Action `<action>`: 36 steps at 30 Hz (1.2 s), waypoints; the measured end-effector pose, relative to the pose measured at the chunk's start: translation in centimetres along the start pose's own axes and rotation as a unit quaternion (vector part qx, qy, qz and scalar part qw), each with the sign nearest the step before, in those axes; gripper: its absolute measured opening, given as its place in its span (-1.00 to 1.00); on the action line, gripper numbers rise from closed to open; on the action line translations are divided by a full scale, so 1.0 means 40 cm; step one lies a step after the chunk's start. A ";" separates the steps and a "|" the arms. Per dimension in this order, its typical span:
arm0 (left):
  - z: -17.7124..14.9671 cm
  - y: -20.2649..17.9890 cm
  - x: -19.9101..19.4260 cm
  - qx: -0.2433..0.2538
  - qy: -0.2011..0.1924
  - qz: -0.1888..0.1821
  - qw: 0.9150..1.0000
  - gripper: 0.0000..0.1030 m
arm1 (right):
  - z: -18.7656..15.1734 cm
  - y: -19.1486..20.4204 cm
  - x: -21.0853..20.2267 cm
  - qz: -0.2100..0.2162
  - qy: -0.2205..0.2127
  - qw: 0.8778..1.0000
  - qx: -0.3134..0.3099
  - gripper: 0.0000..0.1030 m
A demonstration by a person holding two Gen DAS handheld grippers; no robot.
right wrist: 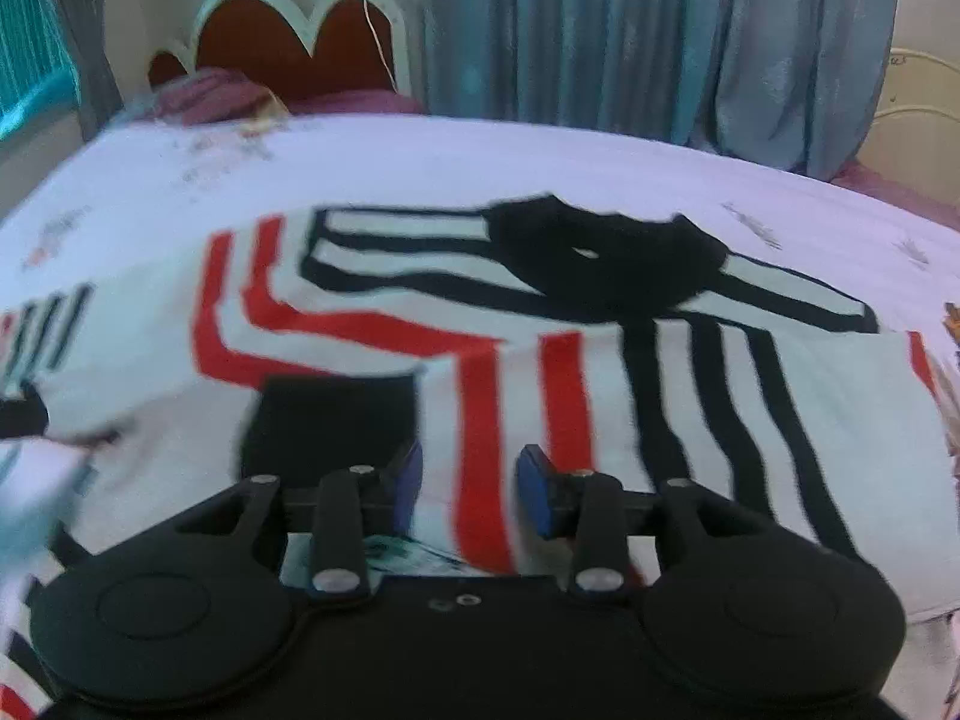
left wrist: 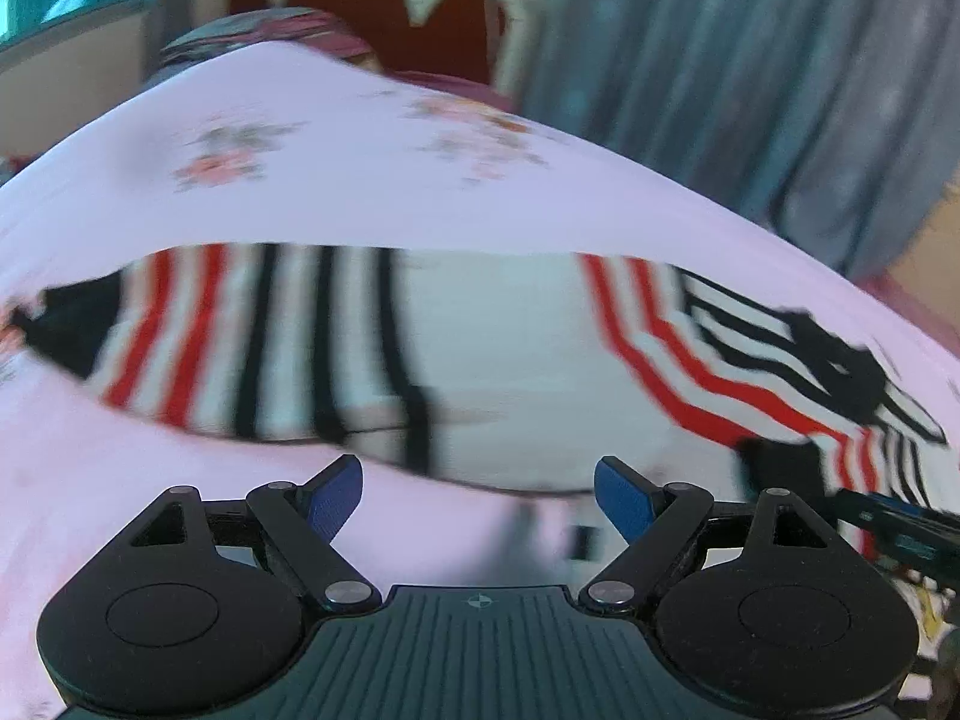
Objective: Fold small clothes
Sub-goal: 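Grasp the black cuff of the other sleeve with the left gripper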
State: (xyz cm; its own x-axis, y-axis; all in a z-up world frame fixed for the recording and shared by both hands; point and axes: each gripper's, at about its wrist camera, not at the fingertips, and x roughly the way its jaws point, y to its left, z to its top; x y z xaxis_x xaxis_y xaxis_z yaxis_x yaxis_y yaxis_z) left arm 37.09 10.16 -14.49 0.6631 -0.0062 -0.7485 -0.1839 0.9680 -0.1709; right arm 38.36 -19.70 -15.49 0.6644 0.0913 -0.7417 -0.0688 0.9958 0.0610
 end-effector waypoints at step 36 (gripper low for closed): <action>0.109 0.216 -0.002 -0.119 -0.159 -0.049 0.979 -0.90 | 0.015 0.093 0.037 0.020 -0.001 1.000 0.002 -0.28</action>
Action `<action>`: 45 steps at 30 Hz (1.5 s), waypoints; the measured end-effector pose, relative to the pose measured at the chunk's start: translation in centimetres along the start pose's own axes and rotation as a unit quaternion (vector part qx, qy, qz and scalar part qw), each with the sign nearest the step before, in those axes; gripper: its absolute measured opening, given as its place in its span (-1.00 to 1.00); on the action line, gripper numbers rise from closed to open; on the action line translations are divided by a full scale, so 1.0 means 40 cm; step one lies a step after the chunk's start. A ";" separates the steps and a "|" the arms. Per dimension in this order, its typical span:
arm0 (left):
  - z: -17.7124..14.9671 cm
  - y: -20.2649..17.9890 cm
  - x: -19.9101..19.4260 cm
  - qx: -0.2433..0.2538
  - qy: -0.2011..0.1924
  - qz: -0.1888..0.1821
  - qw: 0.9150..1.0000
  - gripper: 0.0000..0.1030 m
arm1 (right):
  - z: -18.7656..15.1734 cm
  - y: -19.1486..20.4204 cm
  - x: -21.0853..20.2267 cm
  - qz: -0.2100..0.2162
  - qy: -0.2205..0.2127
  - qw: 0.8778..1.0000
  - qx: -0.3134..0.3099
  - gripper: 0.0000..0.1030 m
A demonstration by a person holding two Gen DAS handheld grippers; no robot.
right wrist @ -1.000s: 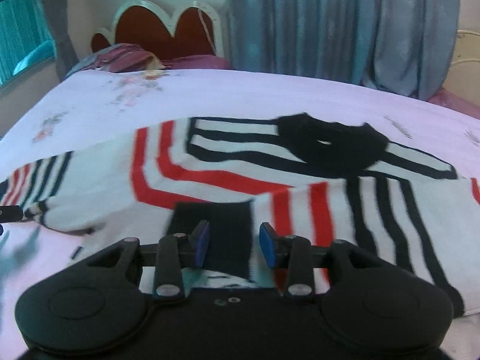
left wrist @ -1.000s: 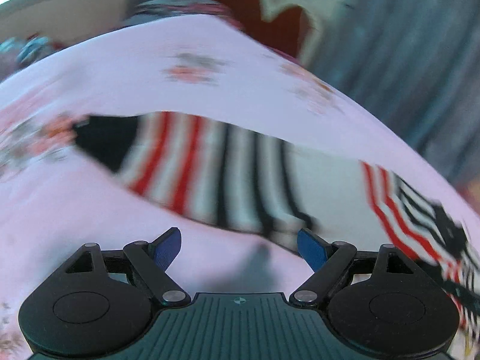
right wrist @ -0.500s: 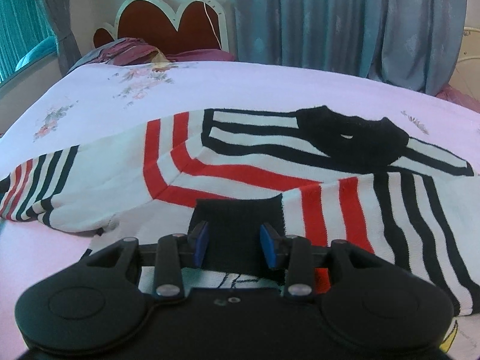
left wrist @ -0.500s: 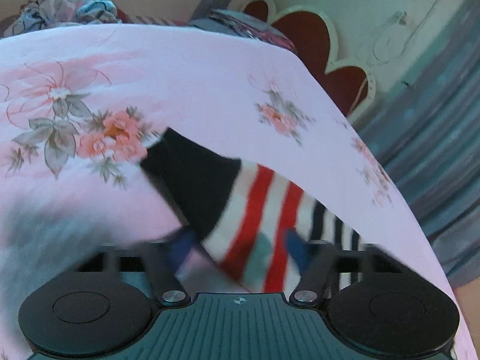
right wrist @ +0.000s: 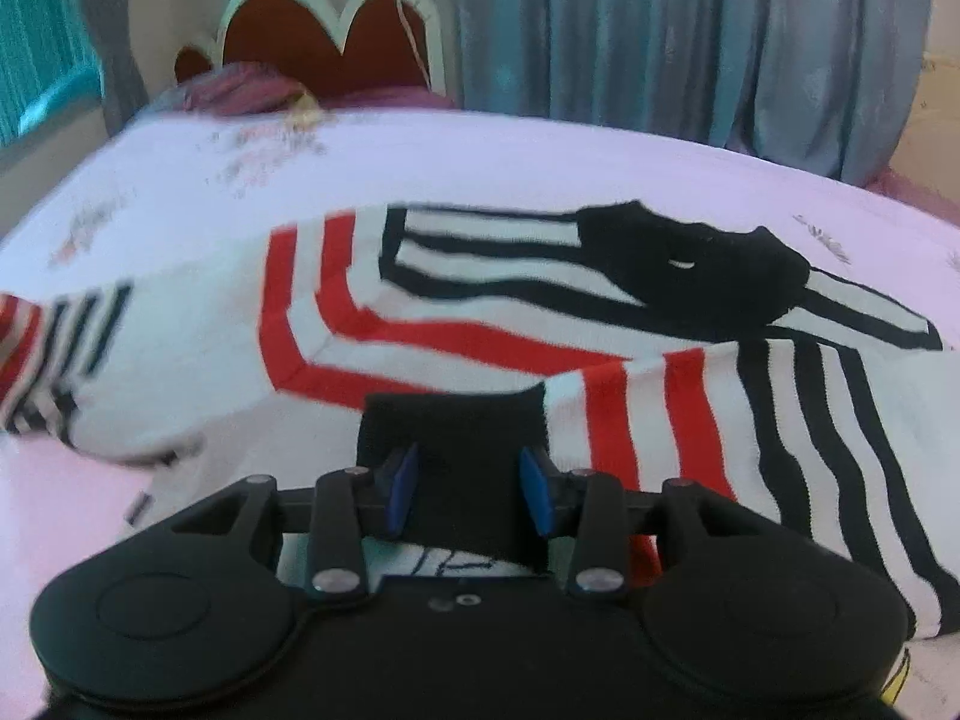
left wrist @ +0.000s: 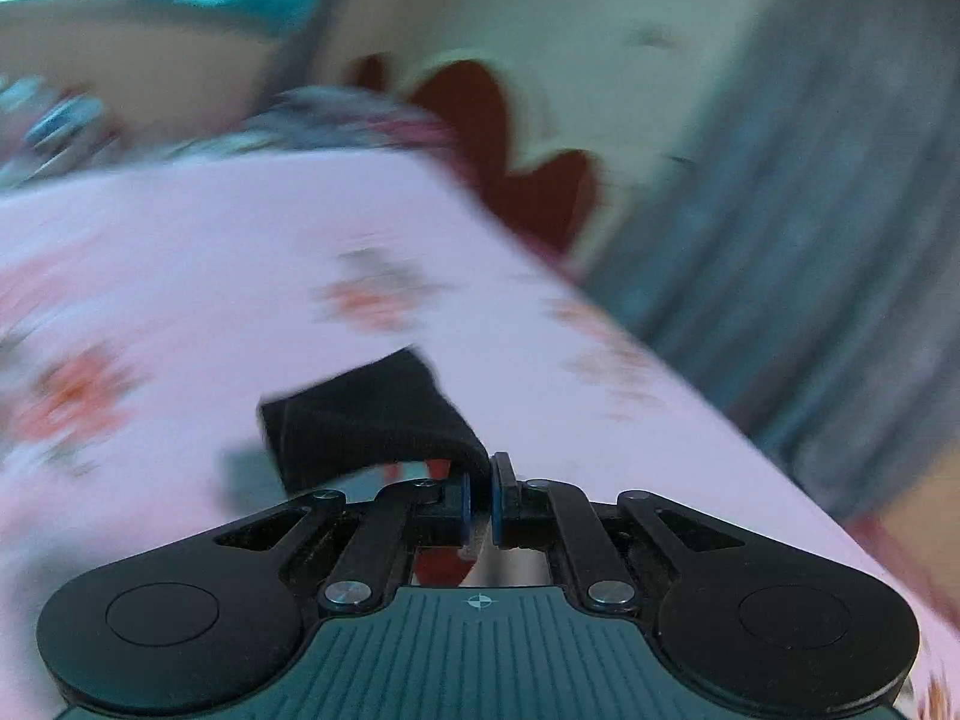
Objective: Fold small clothes
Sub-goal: 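Grasp the black cuff of the other sleeve with the left gripper, then fold the held sleeve over the sweater body and open the left gripper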
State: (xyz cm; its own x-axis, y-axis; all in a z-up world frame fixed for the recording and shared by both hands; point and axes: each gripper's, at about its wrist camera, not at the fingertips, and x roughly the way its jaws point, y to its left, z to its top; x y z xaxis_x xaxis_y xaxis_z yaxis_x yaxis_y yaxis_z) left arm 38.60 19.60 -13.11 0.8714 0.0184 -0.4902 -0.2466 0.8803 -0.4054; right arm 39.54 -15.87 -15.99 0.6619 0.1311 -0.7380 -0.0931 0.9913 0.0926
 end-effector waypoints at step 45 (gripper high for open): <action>-0.293 -0.349 0.041 0.317 0.070 0.009 0.946 -0.01 | 0.005 -0.280 -0.159 0.037 -0.060 0.987 0.141 -0.79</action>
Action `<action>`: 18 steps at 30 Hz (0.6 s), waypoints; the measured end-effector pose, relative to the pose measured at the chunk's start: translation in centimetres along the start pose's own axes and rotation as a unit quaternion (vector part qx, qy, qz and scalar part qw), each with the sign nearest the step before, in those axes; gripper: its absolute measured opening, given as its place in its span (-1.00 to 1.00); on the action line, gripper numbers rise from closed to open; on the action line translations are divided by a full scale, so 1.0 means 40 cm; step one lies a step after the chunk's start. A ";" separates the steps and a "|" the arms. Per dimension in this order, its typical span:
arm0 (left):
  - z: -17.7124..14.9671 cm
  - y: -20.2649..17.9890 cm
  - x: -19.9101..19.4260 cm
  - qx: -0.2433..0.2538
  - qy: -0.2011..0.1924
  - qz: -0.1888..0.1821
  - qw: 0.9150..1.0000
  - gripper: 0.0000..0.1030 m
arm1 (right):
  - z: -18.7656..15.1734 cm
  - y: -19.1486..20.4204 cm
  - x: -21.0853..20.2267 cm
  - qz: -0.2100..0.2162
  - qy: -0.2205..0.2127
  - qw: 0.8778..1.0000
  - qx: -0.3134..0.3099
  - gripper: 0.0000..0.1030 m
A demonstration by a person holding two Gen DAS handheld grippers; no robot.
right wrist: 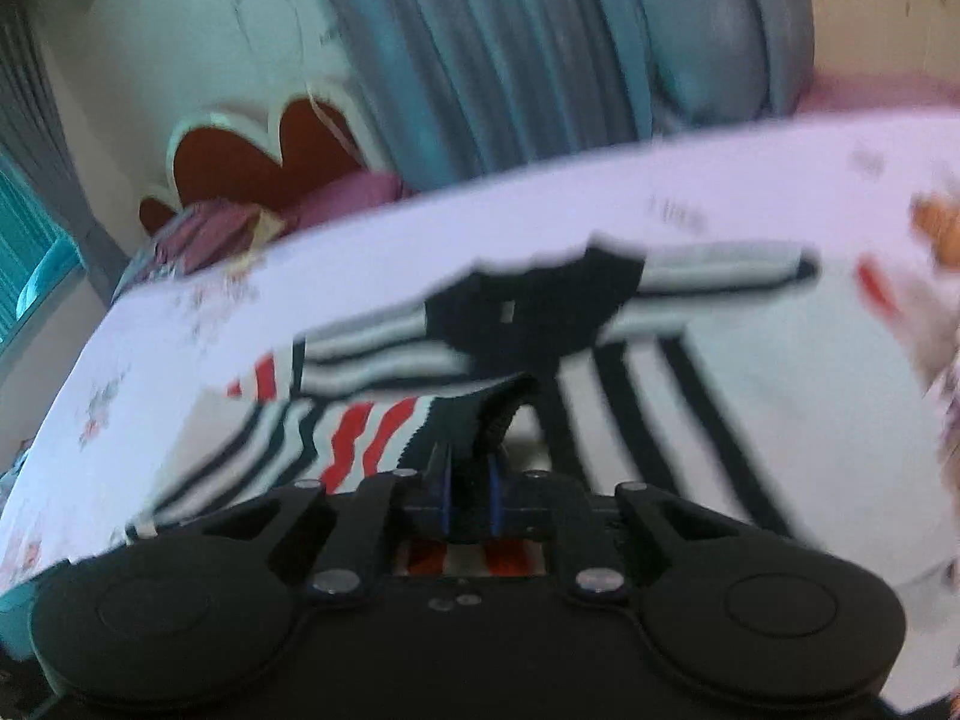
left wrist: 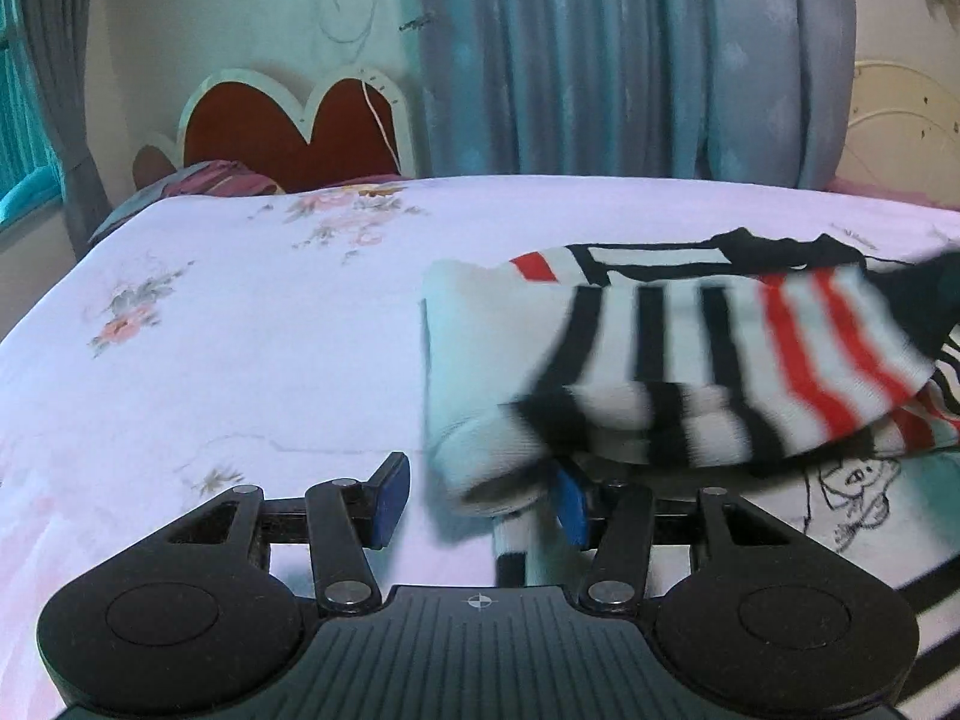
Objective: Fold small clothes
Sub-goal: 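Fold the held sleeve over the sweater body and open the left gripper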
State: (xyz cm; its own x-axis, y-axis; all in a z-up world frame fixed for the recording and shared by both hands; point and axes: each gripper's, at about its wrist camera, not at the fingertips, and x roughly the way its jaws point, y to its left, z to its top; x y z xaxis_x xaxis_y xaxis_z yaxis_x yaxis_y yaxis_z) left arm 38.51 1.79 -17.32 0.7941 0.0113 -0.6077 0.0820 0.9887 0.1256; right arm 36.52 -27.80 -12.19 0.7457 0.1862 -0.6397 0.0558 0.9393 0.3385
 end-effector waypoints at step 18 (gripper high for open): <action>-0.010 0.011 0.051 -0.031 0.003 -0.028 0.999 -0.75 | -0.037 -0.198 0.022 -0.098 0.054 0.993 0.027 -0.91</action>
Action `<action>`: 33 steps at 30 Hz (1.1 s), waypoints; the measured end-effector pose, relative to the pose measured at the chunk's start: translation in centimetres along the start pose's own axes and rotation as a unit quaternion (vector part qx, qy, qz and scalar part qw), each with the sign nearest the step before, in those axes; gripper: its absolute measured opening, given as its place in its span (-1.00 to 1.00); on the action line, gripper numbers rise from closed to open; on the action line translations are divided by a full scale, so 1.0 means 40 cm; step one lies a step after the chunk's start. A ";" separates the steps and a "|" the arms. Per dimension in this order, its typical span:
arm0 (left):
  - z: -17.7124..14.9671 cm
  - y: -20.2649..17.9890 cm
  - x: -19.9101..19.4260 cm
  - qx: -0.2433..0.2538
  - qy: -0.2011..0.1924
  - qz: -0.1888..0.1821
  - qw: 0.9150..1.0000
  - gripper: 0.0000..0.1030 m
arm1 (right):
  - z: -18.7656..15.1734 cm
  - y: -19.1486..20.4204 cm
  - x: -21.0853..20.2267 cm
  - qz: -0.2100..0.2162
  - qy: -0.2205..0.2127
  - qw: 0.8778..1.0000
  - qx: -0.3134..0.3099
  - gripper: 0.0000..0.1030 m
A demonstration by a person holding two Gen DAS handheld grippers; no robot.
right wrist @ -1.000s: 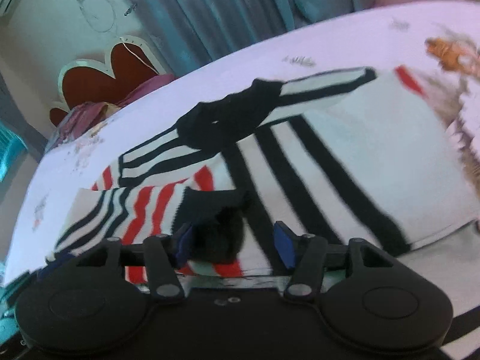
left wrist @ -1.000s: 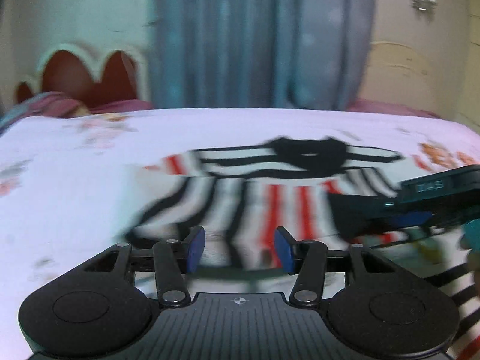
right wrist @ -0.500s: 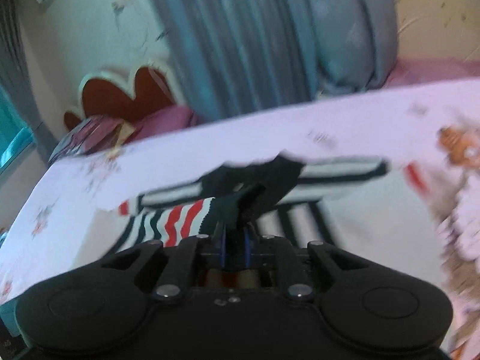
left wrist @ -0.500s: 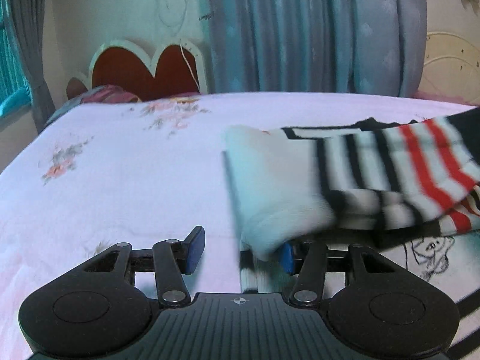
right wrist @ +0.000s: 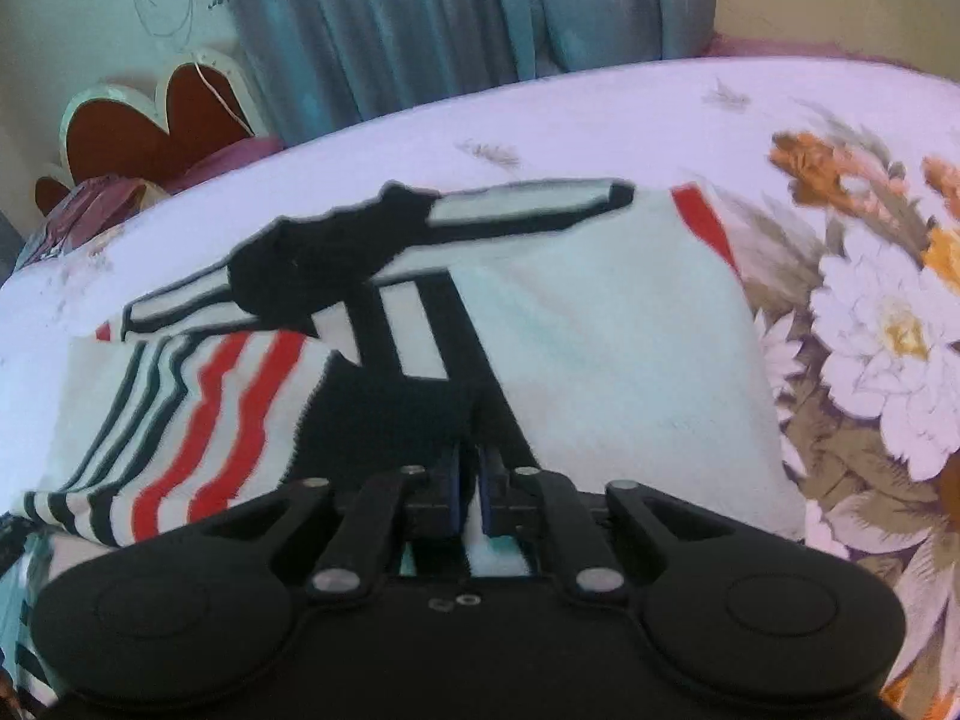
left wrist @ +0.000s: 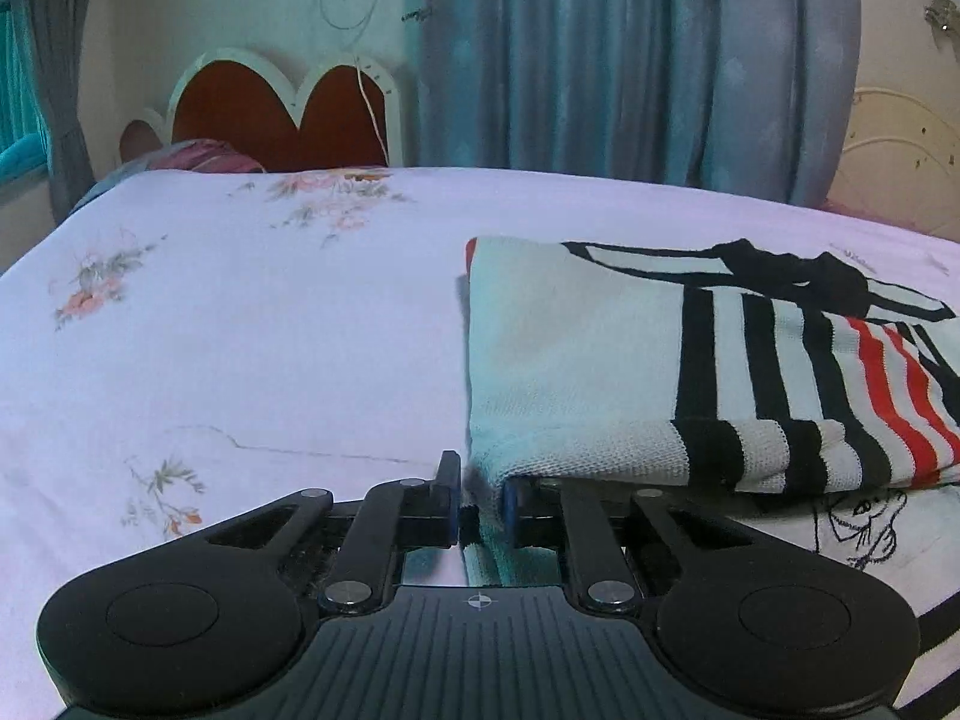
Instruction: Fold small clothes
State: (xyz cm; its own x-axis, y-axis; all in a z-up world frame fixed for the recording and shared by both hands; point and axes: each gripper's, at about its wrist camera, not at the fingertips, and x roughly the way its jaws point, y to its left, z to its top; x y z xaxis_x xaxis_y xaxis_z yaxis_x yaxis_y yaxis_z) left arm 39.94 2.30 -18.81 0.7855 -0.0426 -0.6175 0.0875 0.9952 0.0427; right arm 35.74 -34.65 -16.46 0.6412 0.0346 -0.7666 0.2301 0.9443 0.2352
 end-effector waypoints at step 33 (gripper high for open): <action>0.076 0.058 -0.129 -0.045 -0.001 -0.043 0.998 0.30 | 0.046 -0.023 0.017 0.025 -0.007 0.999 0.036 -0.30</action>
State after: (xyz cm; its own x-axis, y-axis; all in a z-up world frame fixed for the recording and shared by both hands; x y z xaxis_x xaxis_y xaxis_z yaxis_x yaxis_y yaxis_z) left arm 37.95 4.58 -13.15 0.7786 -0.1291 -0.6141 0.1006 0.9916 -0.0809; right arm 37.28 -36.11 -16.09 0.6635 0.0760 -0.7443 0.2494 0.9155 0.3158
